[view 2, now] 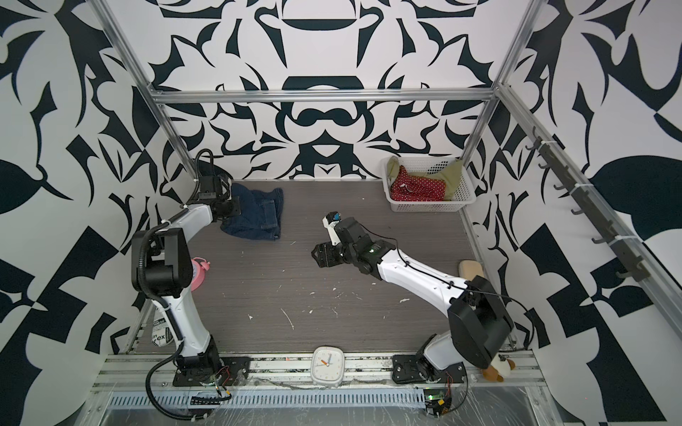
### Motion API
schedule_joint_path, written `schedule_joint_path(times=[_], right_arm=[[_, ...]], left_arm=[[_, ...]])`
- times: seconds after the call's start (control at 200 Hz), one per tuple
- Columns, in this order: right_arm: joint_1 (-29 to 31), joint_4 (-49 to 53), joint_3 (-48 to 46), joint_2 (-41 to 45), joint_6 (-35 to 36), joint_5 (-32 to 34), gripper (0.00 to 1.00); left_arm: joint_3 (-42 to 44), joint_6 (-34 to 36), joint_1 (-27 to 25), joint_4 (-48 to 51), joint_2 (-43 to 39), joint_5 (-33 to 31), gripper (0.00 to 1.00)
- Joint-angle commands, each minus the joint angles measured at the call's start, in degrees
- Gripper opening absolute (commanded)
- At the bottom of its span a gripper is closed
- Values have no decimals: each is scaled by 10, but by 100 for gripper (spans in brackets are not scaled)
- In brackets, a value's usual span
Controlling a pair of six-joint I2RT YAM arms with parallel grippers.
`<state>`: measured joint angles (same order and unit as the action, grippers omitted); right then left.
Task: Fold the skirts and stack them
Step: 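Carry the denim skirt farther away with the left gripper while the right gripper withdraws, then reach the right gripper into the white basket while the left arm moves inward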
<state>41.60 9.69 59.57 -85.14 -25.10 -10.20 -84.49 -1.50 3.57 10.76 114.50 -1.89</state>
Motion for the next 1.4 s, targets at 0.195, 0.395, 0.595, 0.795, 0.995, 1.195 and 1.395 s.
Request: schedule_joint_path(times=[0.195, 0.395, 0.595, 0.795, 0.995, 1.195, 1.395], right_arm=[[3, 16, 56, -22, 21, 2, 74], [3, 47, 30, 3, 19, 24, 74], [3, 44, 9, 12, 14, 36, 73], [3, 37, 25, -8, 11, 22, 73], [3, 37, 35, -11, 15, 18, 73], [3, 38, 40, -13, 15, 13, 73], [-4, 22, 27, 10, 25, 38, 73]], left_arm=[[-201, 129, 49, 45, 150, -69, 0], [-307, 128, 86, 78, 227, -88, 0], [-388, 131, 105, 105, 279, -77, 0], [-383, 135, 105, 67, 281, -64, 26], [-382, 114, 98, 103, 231, -69, 93], [-258, 114, 62, 23, 71, -42, 99], [-206, 91, -16, 54, -49, -22, 99]])
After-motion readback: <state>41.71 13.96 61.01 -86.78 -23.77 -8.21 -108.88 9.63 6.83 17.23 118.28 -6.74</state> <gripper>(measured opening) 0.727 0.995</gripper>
